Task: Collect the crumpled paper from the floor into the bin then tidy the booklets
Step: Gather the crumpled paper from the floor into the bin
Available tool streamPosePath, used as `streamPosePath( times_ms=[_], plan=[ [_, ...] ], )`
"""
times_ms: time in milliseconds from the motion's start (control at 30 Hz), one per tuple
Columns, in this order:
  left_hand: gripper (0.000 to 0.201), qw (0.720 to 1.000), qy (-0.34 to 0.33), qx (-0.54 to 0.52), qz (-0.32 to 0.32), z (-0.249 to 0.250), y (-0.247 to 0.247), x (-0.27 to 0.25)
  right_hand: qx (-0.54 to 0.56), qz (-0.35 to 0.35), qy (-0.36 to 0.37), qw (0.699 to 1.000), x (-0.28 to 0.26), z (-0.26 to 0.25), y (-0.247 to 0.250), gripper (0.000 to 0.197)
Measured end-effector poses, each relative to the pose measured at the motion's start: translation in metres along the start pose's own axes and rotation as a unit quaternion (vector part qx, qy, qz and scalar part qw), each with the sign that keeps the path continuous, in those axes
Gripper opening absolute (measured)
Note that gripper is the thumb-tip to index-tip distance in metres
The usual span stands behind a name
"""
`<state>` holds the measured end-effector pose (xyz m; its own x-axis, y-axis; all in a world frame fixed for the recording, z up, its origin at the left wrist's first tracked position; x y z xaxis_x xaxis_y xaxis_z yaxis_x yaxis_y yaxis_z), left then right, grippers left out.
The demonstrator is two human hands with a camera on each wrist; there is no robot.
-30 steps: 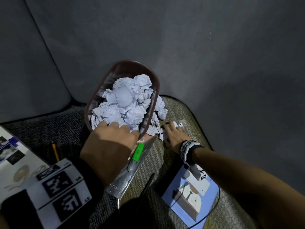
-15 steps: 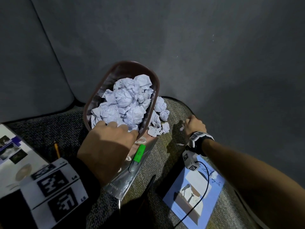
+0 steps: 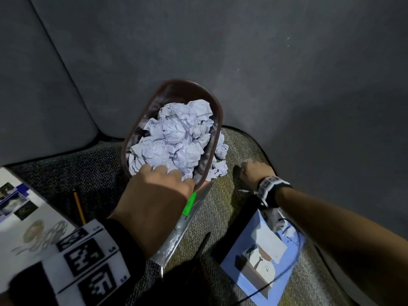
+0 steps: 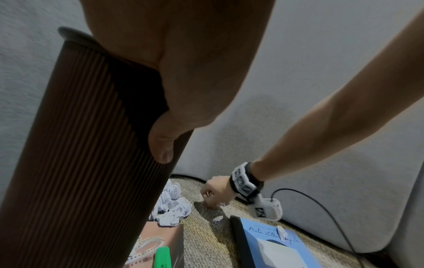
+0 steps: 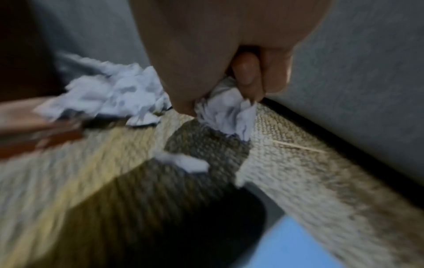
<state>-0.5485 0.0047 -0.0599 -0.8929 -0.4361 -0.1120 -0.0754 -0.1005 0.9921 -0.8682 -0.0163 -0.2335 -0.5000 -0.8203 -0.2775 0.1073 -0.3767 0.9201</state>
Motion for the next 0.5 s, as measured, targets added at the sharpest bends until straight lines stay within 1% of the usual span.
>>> streamPosePath(
  times_ms=[67,133,200,267,300,400,467,500],
  plan=[
    [0.021,1.0,0.0,0.006,0.007,0.001,0.005,0.003,-0.057,0.013,0.043,0.997,-0.019,0.008,-0.011,0.026],
    [0.015,1.0,0.006,0.012,-0.017,0.005,0.011,0.004,-0.083,0.007,0.073,0.994,-0.035,0.015,-0.024,0.033],
    [0.022,0.998,0.025,0.038,-0.044,0.005,0.005,0.007,-0.09,0.001,0.074,0.993,-0.042,0.018,-0.035,0.044],
    [0.024,0.997,0.029,0.05,-0.06,0.006,0.004,0.007,-0.114,-0.002,0.083,0.99,-0.048,0.013,-0.039,0.048],
    [0.024,0.997,0.031,0.053,-0.054,0.006,0.004,0.008,-0.131,-0.006,0.095,0.987,-0.049,0.01,-0.04,0.046],
    [0.024,0.997,0.038,0.046,-0.051,0.004,0.003,0.005,-0.167,-0.009,0.117,0.979,-0.049,0.003,-0.036,0.03],
    [0.023,0.998,0.035,0.038,-0.036,0.003,0.005,0.003,-0.151,-0.009,0.109,0.983,-0.048,-0.001,-0.031,0.027],
    [0.022,0.998,0.032,0.038,-0.036,0.003,0.005,0.003,-0.125,-0.006,0.096,0.987,-0.048,-0.004,-0.026,0.027]
  ],
)
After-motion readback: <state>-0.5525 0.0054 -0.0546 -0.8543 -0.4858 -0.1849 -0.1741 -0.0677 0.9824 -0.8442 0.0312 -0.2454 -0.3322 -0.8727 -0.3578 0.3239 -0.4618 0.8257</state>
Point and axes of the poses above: each hand's wrist, its own x-axis towards the middle knuckle, its own y-axis out of the back of the hand, z = x × y, the point moved 2 cm from there along x, towards the middle knuckle, and after that the axes turned 14 degrees about -y, right-handed, at the moved point
